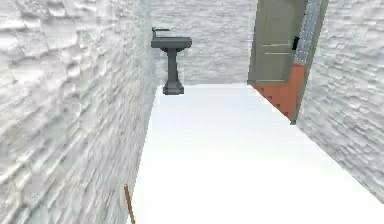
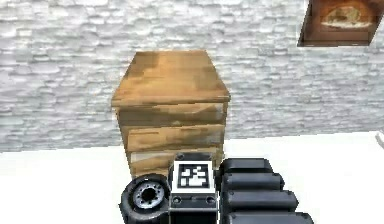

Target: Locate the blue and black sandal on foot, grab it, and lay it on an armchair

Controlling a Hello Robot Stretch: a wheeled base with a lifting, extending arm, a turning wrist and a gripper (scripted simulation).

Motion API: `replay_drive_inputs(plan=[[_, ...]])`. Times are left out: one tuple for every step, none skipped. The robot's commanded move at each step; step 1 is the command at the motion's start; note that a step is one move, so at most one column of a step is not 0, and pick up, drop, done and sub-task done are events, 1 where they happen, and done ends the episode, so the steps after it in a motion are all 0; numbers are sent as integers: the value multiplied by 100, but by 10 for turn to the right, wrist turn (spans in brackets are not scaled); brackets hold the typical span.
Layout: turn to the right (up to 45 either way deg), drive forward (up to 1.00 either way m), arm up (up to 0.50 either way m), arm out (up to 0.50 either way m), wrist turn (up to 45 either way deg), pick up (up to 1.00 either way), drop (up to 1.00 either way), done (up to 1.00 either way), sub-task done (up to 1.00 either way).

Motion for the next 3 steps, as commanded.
replay_drive_inputs(plan=[[450,0,0,0,0,0,0,0,0],[450,0,0,0,0,0,0,0,0],[60,0,0,0,0,0,0,0,0]])
